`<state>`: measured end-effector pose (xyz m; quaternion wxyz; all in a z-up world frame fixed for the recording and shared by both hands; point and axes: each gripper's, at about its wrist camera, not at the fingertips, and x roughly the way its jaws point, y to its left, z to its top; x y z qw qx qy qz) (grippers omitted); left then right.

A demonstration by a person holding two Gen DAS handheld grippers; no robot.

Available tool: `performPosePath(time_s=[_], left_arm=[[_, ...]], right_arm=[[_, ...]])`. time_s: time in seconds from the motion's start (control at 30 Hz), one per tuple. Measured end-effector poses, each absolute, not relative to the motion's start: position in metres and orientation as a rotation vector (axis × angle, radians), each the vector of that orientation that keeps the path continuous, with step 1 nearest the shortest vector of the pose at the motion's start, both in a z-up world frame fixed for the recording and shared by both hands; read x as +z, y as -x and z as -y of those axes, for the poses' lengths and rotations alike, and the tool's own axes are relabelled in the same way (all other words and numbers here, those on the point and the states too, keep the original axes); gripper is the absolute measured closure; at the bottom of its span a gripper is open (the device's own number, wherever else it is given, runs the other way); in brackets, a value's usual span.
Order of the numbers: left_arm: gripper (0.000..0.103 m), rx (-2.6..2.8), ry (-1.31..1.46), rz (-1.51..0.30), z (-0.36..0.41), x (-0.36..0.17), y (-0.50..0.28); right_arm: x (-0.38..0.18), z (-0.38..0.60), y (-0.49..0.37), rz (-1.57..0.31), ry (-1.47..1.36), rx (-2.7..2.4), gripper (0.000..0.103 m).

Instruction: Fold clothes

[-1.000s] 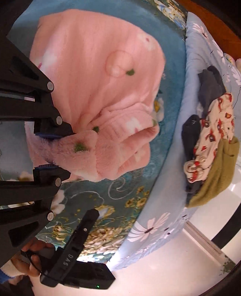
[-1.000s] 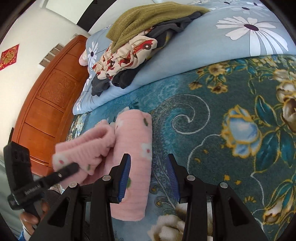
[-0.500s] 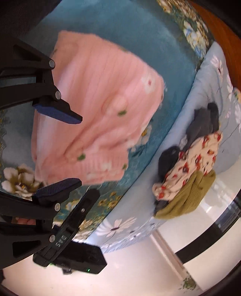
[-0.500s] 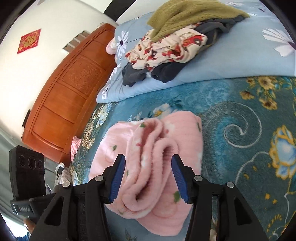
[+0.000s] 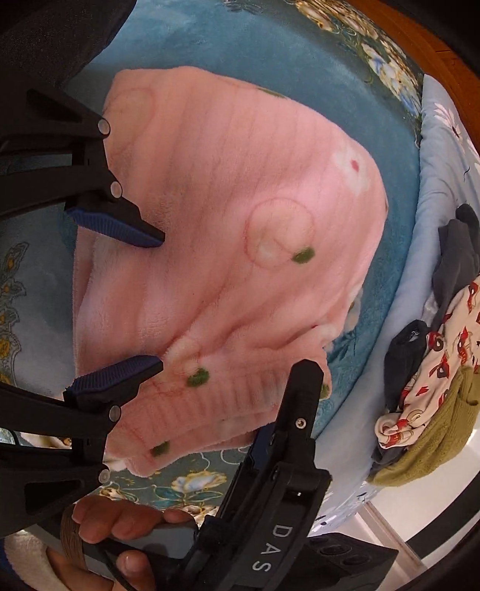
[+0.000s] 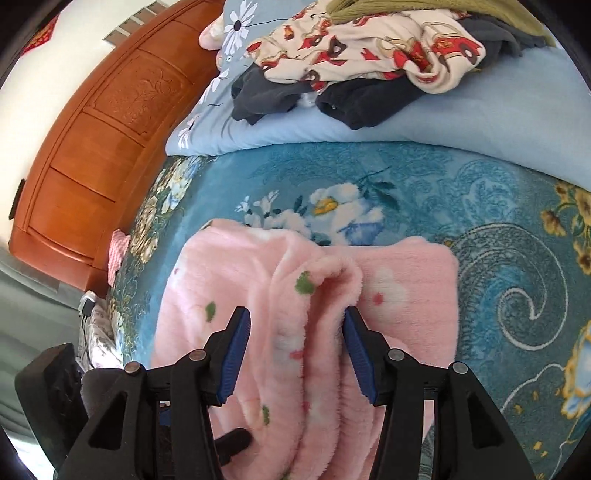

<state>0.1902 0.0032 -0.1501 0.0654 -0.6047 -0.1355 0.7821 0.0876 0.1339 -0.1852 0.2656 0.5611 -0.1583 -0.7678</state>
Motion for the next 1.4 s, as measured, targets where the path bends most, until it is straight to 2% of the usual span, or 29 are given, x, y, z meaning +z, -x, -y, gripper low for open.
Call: performPosePath(time_s=[0.07, 0.1, 0.13, 0.3, 0.37, 0.6, 0.67, 0.77, 0.8, 0.83, 0.93, 1.07, 1.13, 1.23, 1.4], left_arm=[[0.038, 2.346, 1.796, 0.475, 0.002, -0.148, -0.192], [0.038, 2.333, 1.782, 0.516, 0.006, -0.146, -0.193], [0.038, 2.309, 1.77, 0.569, 0.012, -0.142, -0.194], [0.038, 2.197, 1.692, 0.816, 0.041, -0.118, -0.199], [0.038, 2.266, 1.614, 0.855, 0.057, -0.101, -0.197], [0.038, 2.418, 1.567, 0.798, 0.114, -0.074, -0.173], [0.037, 2.419, 1.597, 0.755, 0.134, -0.071, -0.163], [0.026, 2.33, 1.646, 0.717, 0.155, -0.08, -0.141], [0.024, 2.273, 1.662, 0.742, 0.158, -0.088, -0.134], [0.024, 2.233, 1.689, 0.775, 0.16, -0.1, -0.128], [0.023, 2.226, 1.824, 0.821, 0.16, -0.137, -0.114], [0.023, 2.178, 2.007, 0.705, 0.143, -0.176, -0.106], [0.022, 2.145, 2.0, 0.661, 0.133, -0.182, -0.102], [0.019, 2.086, 2.05, 0.598, 0.121, -0.196, -0.097], [0.014, 2.017, 2.062, 0.788, 0.124, -0.217, -0.098]], right_arm=[[-0.185, -0.127, -0.09, 0.388, -1.538, -2.07, 0.064], [-0.186, -0.124, -0.091, 0.363, -1.555, -2.075, 0.084], [-0.185, -0.124, -0.093, 0.357, -1.561, -2.079, 0.087], [-0.16, -0.151, -0.111, 0.472, -1.462, -2.096, 0.09], [-0.152, -0.17, -0.119, 0.541, -1.431, -2.111, 0.09], [-0.198, -0.193, -0.117, 0.607, -1.611, -2.138, 0.09], [-0.197, -0.192, -0.118, 0.568, -1.599, -2.154, 0.088], [-0.195, -0.191, -0.122, 0.506, -1.597, -2.18, 0.07], [-0.195, -0.193, -0.124, 0.516, -1.594, -2.185, 0.052], [-0.196, -0.194, -0.126, 0.526, -1.592, -2.189, 0.041], [-0.197, -0.2, -0.132, 0.556, -1.583, -2.204, 0.033], [-0.217, -0.207, -0.136, 0.745, -1.663, -2.126, 0.031], [-0.224, -0.208, -0.137, 0.798, -1.673, -2.101, 0.017], [-0.232, -0.207, -0.137, 0.862, -1.678, -2.065, 0.014], [-0.246, -0.205, -0.138, 0.955, -1.675, -2.01, 0.014]])
